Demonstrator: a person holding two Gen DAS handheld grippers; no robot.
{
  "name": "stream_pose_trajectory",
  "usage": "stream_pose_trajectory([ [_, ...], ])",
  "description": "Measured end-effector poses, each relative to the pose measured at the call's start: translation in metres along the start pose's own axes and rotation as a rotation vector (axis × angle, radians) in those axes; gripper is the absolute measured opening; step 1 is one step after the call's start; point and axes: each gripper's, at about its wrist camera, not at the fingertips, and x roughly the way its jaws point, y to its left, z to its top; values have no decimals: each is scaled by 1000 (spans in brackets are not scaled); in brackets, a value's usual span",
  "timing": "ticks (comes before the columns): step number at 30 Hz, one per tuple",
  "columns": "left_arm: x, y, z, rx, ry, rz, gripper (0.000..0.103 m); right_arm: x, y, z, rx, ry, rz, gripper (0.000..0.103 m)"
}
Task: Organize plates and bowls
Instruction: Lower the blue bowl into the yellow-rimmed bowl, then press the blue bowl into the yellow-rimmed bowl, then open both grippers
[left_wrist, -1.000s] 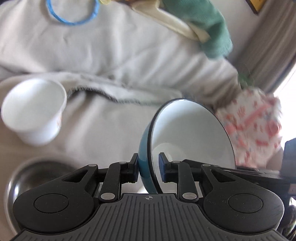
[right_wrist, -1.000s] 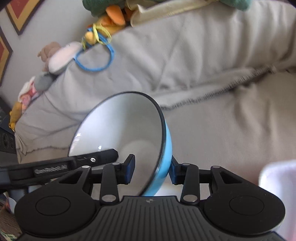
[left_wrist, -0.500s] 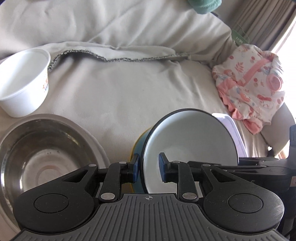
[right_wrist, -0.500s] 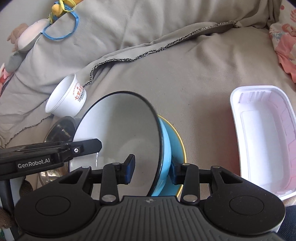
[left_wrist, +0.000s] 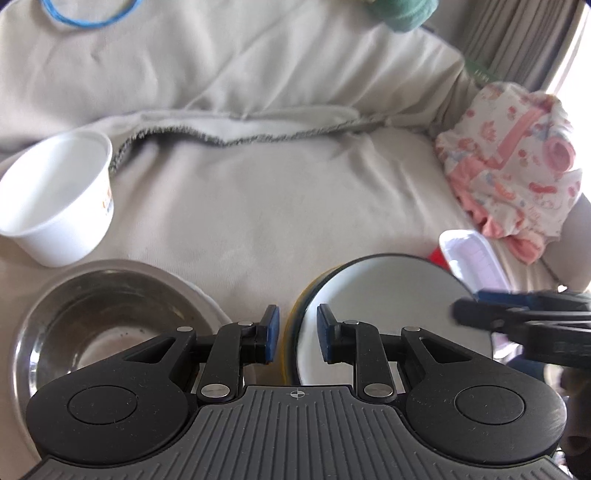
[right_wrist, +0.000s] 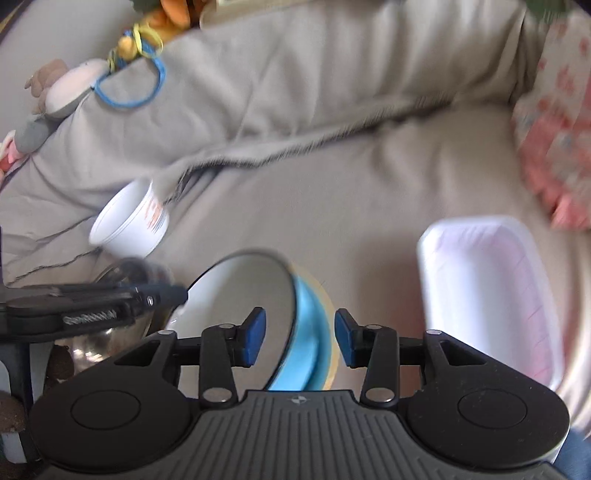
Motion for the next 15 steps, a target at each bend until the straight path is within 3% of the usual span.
stream_pose_trajectory([
  [1, 5, 1, 1, 2, 14, 6, 30, 0, -1, 0, -5, -6, -15, 55],
  [4, 16, -1, 15, 4, 76, -11, 29, 16, -12, -3, 43, 59, -17, 56],
  [7, 24, -8, 28, 64, 123, -14, 29, 38, -22, -10, 118, 168, 74, 56],
  [11, 24, -10, 25, 87, 87, -42, 33, 61, -23, -21, 176, 262, 170, 56],
  [15, 28, -3, 19, 62, 108, -64, 32, 76, -16, -28, 161, 298, 164, 56],
])
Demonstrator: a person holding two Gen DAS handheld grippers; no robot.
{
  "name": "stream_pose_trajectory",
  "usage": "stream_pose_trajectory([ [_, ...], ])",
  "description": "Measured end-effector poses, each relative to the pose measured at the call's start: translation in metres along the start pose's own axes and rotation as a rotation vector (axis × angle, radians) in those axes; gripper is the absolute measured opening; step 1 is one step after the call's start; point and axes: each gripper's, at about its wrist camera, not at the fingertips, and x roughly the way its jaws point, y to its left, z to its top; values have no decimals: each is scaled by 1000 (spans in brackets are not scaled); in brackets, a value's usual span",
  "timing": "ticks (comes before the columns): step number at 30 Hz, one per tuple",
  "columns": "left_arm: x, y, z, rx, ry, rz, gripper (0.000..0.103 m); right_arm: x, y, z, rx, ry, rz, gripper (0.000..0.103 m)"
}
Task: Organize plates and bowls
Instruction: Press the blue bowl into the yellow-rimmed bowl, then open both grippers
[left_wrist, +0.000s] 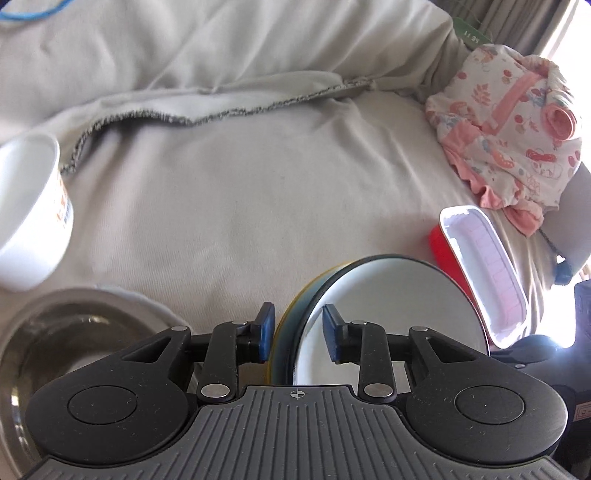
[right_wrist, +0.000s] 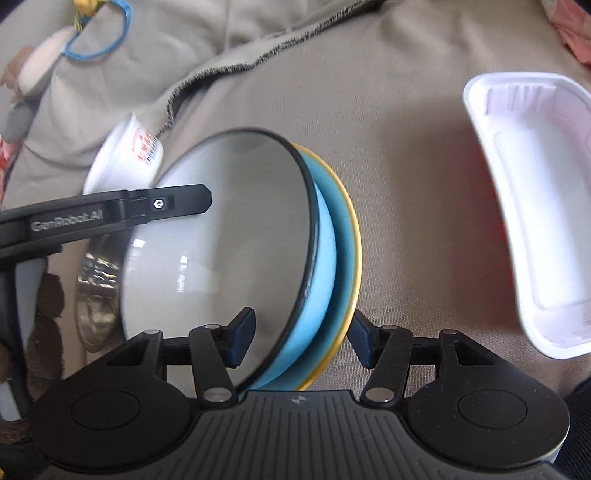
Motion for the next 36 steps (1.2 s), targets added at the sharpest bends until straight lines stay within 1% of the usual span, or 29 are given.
stream_pose_trajectory([
  [2, -1, 3, 0, -14, 5, -13, 32, -2, 1, 0, 1, -12, 8, 55],
  [4, -2, 4, 1, -25, 9, -19, 32, -5, 0, 2, 12, -21, 17, 50],
  [5, -1, 4, 1, -26, 9, -11, 32, -5, 0, 3, 12, -16, 34, 49],
  [6, 0, 3, 1, -26, 7, -1, 32, -4, 1, 4, 15, -12, 37, 50],
  [11, 2, 8, 2, -57, -2, 33, 29, -3, 13, 15, -46, -54, -15, 50],
  [14, -8, 11, 3, -72, -45, 32, 29, -6, 14, 24, -70, -86, -23, 49],
  [15, -13, 10, 4, -70, -67, 29, 26, -7, 15, 27, -70, -95, -19, 49],
  [17, -24, 8, 5, -63, -110, 5, 25, -9, 17, 31, -89, -119, -4, 48],
  [19, -29, 5, 5, -55, -117, -4, 23, -11, 23, 33, -132, -158, -30, 47],
  [21, -29, 1, 4, -42, -110, 33, 22, -11, 29, 34, -162, -185, -89, 47],
  [23, -27, -3, 3, -16, -108, 72, 23, -11, 28, 36, -156, -183, -106, 47],
  [26, -24, -6, 2, 1, -94, 69, 23, -12, 18, 33, -123, -176, -113, 47],
  [30, -18, -9, 0, 29, -80, 112, 24, -16, 5, 23, -79, -132, -91, 47],
  [31, -18, -9, 0, 28, -80, 112, 25, -16, 2, 20, -71, -118, -82, 47],
  [34, -11, -7, -1, 21, -50, 108, 26, -15, 0, 11, -44, -72, -18, 47],
  [36, -5, -6, -2, 21, -29, 115, 26, -14, 2, 7, -49, -57, 18, 47],
])
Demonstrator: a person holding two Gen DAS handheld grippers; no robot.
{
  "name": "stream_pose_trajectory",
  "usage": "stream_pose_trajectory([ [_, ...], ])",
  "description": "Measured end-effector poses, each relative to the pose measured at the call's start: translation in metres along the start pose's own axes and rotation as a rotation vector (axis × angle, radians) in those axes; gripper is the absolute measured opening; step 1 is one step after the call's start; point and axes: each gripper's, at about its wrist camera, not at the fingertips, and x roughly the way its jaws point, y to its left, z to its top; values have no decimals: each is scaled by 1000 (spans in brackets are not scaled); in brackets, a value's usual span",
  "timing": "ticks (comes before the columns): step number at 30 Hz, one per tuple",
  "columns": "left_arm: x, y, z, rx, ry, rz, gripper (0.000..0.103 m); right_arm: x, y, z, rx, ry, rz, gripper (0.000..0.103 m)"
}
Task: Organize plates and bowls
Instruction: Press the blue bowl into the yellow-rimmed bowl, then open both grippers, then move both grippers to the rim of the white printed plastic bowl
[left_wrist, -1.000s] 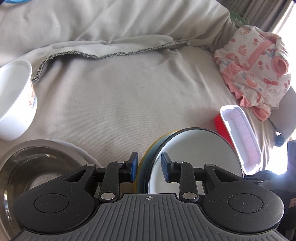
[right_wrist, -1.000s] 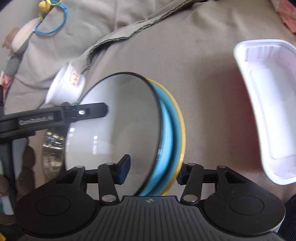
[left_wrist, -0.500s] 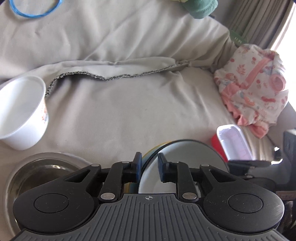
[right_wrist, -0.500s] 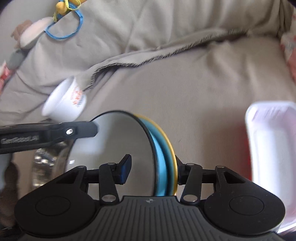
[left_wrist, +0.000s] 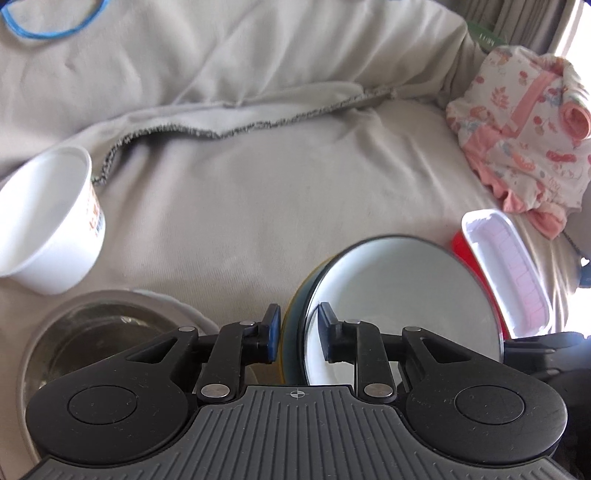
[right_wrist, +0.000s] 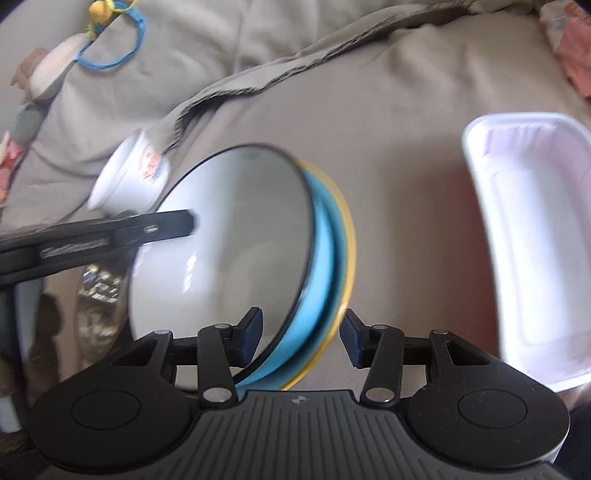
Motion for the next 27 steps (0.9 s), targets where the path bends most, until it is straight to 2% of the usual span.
stream_pose_trajectory([
  [6, 6, 4, -2, -20, 30, 6, 25, 3, 13, 3, -54, -14, -28, 47],
  [9, 6, 10, -3, -48, 41, -19, 25, 4, 14, 10, -74, -27, -41, 47],
  [13, 1, 19, -1, -102, 55, -88, 24, 9, 19, 18, -125, -44, -146, 45],
  [16, -26, 32, 8, -147, 0, -132, 24, -2, 23, 24, -145, -53, -178, 45],
  [19, -68, 53, 28, -196, -100, -195, 24, -34, 41, 41, -236, -144, -246, 45],
  [20, -82, 61, 35, -211, -142, -190, 24, -45, 51, 50, -271, -174, -267, 45],
  [21, -96, 71, 42, -219, -194, -162, 24, -53, 62, 61, -304, -201, -286, 48],
  [24, -125, 114, 47, -292, -348, -15, 27, -68, 96, 92, -354, -268, -317, 67],
  [25, -129, 132, 42, -342, -377, 44, 27, -68, 105, 102, -357, -272, -309, 73],
  [27, -127, 172, 31, -463, -363, 164, 26, -58, 125, 124, -361, -240, -285, 74],
])
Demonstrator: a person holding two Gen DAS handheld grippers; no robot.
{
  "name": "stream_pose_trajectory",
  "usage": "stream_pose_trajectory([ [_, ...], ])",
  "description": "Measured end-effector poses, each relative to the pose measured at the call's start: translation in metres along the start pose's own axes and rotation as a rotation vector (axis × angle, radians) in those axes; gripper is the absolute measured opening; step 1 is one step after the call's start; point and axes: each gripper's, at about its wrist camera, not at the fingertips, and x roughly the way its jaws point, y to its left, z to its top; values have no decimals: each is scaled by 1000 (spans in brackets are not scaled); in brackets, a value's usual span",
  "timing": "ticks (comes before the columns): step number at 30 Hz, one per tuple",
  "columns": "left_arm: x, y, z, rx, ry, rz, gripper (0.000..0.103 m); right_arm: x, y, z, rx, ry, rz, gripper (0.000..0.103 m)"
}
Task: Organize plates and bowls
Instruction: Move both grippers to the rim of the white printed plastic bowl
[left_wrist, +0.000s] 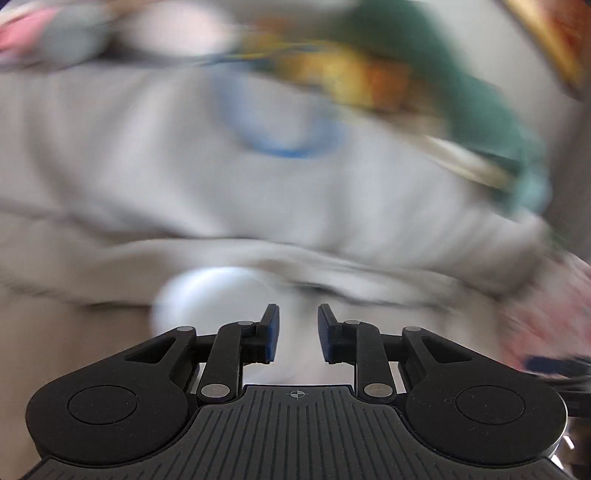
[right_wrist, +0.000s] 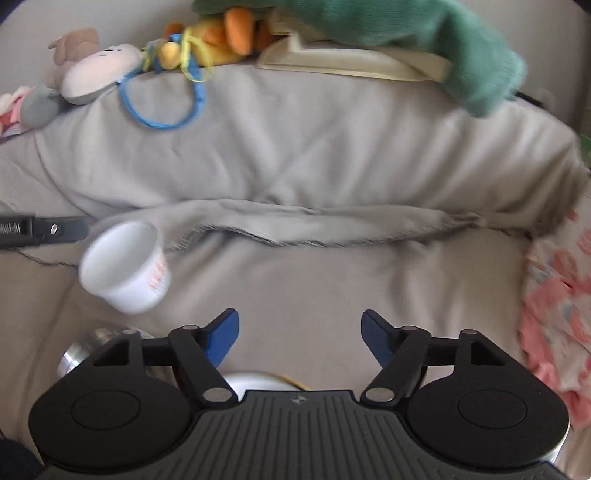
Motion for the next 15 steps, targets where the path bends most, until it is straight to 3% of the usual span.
stream_pose_trajectory([
  [2, 17, 37, 6, -107, 32, 75, 26, 22, 18, 20, -1, 41, 13, 74],
  [5, 43, 75, 5, -230, 96, 71, 26, 69, 56, 36, -20, 136, 37, 82],
  [7, 57, 84, 1, -269, 128, 75, 26, 98, 87, 35, -63, 203, 56, 82],
  [12, 79, 87, -3, -312, 151, 40, 26, 130, 127, 44, 1, 140, 183, 82],
  [15, 91, 86, -9, -317, 175, 42, 26, 161, 140, 50, 59, 179, 191, 82],
])
